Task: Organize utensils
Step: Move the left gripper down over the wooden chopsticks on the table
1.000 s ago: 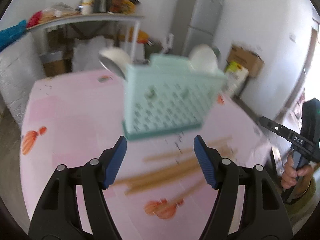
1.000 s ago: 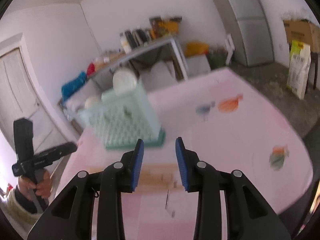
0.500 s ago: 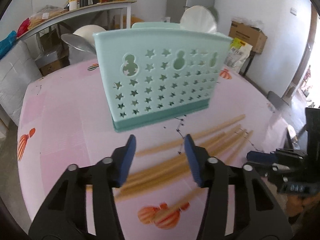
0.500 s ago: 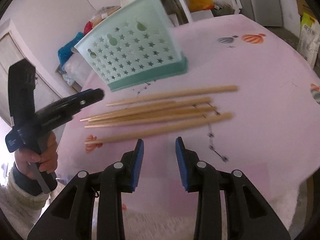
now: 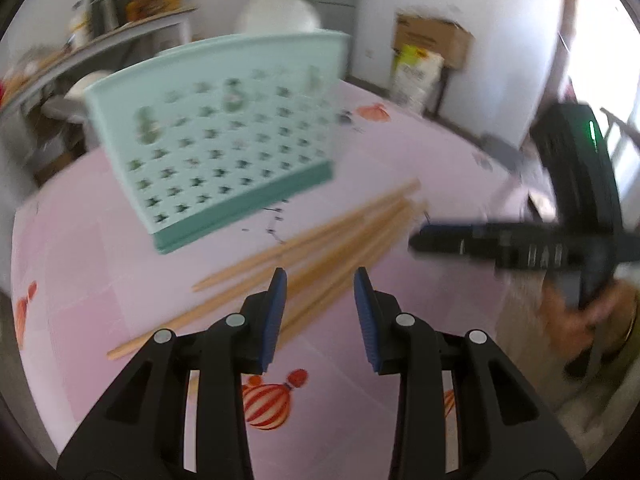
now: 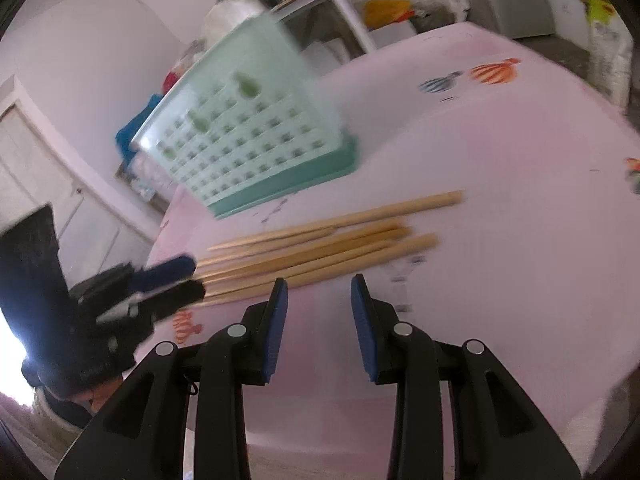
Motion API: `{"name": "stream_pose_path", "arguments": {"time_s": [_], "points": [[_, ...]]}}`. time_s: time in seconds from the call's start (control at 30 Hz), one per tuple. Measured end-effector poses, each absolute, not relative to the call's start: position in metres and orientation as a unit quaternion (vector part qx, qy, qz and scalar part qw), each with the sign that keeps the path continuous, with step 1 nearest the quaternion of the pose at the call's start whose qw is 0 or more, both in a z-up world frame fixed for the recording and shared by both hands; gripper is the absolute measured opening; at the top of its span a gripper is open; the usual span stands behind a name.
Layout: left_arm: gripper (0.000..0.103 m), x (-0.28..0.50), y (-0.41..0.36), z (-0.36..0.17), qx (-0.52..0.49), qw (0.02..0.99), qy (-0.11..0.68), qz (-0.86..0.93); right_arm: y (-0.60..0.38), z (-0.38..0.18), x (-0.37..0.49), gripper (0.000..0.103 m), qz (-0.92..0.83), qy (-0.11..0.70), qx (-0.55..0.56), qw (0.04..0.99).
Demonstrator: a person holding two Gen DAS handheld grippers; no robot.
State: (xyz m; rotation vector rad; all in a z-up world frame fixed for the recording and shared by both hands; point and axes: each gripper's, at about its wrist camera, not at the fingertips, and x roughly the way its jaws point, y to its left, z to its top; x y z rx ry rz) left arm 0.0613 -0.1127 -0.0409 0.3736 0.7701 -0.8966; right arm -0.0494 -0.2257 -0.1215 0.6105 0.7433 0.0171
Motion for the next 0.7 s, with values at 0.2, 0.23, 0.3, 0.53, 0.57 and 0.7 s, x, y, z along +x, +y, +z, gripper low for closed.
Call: {"name": "stream_pose_path", "arguments": {"time_s": [0.2, 0.23, 0.3, 0.53, 0.57, 0.7], "points": [[0.027, 0.044, -0.145, -0.056, 0.285, 0.788, 0.335, -0.430, -0.259, -0.122, -0.069, 0.033, -0.043, 0.337, 0.318, 0.885], [0.026, 0.043, -0.148, -0.057, 0.293, 0.784, 0.334, -0.434, -0.262, -0.123, -0.070, 0.033, -0.046, 0.335, 0.321, 0.885], [0.023, 0.042, -0.155, -0.058, 0.310, 0.772, 0.333, -0.445, -0.268, -0.123, -0.075, 0.033, -0.048, 0.332, 0.326, 0.884], [0.017, 0.046, -0.178, -0.064, 0.343, 0.734, 0.337, -0.480, -0.269, -0.129, -0.080, 0.033, -0.040, 0.325, 0.336, 0.883], [0.017, 0.047, -0.181, -0.064, 0.347, 0.729, 0.338, -0.484, -0.268, -0.130, -0.082, 0.033, -0.038, 0.324, 0.338, 0.883], [0.017, 0.050, -0.194, -0.063, 0.366, 0.699, 0.341, -0.511, -0.272, -0.133, -0.085, 0.033, -0.030, 0.318, 0.356, 0.878]]}}
